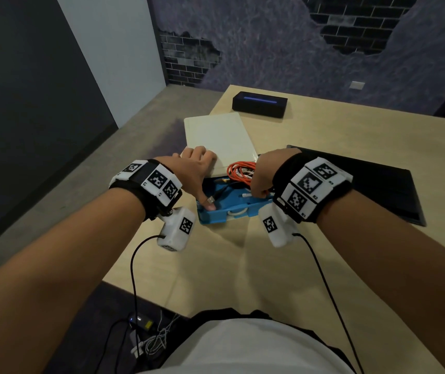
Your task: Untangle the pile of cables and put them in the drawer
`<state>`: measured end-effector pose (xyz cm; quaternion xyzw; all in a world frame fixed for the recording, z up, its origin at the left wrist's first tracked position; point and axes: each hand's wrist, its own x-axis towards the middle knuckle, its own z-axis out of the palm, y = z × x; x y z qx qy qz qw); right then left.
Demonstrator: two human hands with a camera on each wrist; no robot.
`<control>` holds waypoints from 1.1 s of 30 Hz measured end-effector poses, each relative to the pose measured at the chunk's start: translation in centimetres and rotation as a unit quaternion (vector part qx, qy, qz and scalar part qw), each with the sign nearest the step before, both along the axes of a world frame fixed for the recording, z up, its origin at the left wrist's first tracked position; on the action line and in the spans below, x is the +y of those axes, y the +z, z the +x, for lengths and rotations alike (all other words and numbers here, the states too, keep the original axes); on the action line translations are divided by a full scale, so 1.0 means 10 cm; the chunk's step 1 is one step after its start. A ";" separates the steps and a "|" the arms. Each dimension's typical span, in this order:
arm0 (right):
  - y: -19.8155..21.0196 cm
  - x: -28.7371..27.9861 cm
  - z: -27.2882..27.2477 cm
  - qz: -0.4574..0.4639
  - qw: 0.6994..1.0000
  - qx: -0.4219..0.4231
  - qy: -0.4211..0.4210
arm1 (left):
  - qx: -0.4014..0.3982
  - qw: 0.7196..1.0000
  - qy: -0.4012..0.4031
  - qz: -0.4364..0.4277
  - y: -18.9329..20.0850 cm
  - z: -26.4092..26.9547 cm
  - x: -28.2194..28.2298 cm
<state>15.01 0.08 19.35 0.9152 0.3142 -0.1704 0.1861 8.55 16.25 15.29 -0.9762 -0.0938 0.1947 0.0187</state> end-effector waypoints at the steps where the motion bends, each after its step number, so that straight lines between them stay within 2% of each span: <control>1: 0.00 0.01 0.01 -0.002 1.000 -0.004 0.001 | 0.004 1.000 -0.002 0.006 0.00 0.00 -0.01; 8: 0.01 0.00 -0.04 -0.023 0.999 -0.017 0.023 | 0.021 1.000 0.001 -0.020 0.06 0.03 0.03; 13: -0.11 0.06 -0.27 0.021 0.998 -0.036 0.048 | -0.102 0.995 -0.016 -0.011 -0.06 0.05 0.01; 16: -0.19 0.10 -0.35 0.048 0.997 -0.031 0.043 | -0.130 0.991 -0.020 -0.022 -0.09 0.04 0.00; 22: -0.31 0.23 -0.39 0.037 0.999 -0.032 0.015 | -0.040 0.988 0.049 -0.138 0.05 0.07 0.15; 24: -0.29 0.25 -0.41 0.041 0.999 -0.027 0.017 | -0.040 0.984 0.062 -0.159 0.06 0.07 0.19; 28: -0.33 0.21 -0.39 0.082 0.995 -0.053 0.022 | -0.091 0.978 0.037 -0.182 -0.02 0.02 0.23; 33: -0.42 0.08 -0.39 0.211 0.974 -0.079 0.030 | -0.095 0.982 0.022 -0.161 -0.10 0.02 0.21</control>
